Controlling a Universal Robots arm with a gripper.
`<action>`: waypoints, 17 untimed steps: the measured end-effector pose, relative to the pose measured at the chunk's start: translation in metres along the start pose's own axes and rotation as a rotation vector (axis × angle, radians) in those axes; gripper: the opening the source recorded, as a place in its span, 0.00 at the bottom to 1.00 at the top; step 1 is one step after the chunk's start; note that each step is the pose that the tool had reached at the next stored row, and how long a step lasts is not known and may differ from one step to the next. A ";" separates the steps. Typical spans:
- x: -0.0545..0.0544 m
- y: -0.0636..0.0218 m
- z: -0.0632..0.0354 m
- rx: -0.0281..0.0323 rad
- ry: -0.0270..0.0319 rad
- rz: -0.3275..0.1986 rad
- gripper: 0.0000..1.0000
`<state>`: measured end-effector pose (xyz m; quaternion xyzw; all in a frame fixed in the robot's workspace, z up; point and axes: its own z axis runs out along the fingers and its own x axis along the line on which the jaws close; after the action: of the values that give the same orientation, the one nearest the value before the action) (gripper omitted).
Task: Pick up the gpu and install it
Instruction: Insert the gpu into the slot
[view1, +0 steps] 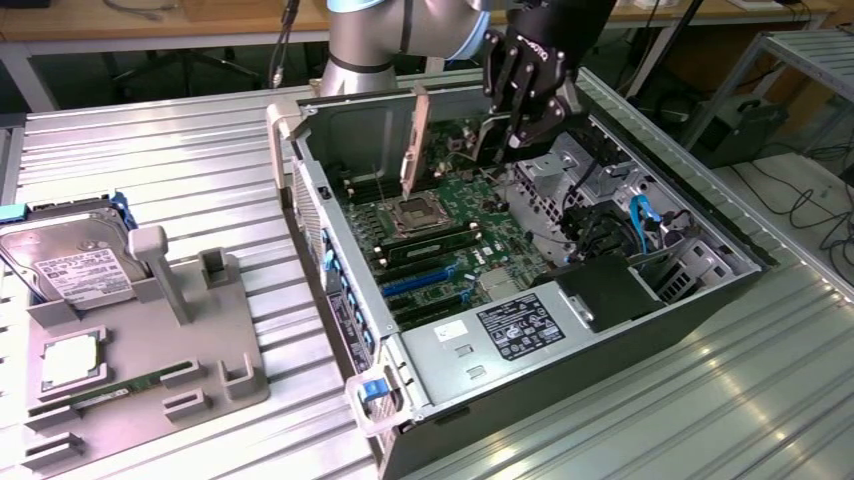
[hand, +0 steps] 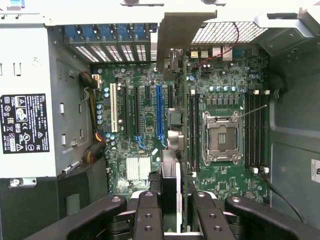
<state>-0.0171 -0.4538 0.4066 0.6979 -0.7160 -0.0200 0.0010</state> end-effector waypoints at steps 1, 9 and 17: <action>0.000 0.0000 0.0004 -0.0003 -0.0001 0.000 0.28; 0.000 -0.0002 0.0066 -0.0019 0.0000 0.000 0.28; 0.001 -0.0003 0.0100 -0.0021 0.0001 0.000 0.28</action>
<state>-0.0171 -0.4547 0.3966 0.6978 -0.7159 -0.0207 0.0018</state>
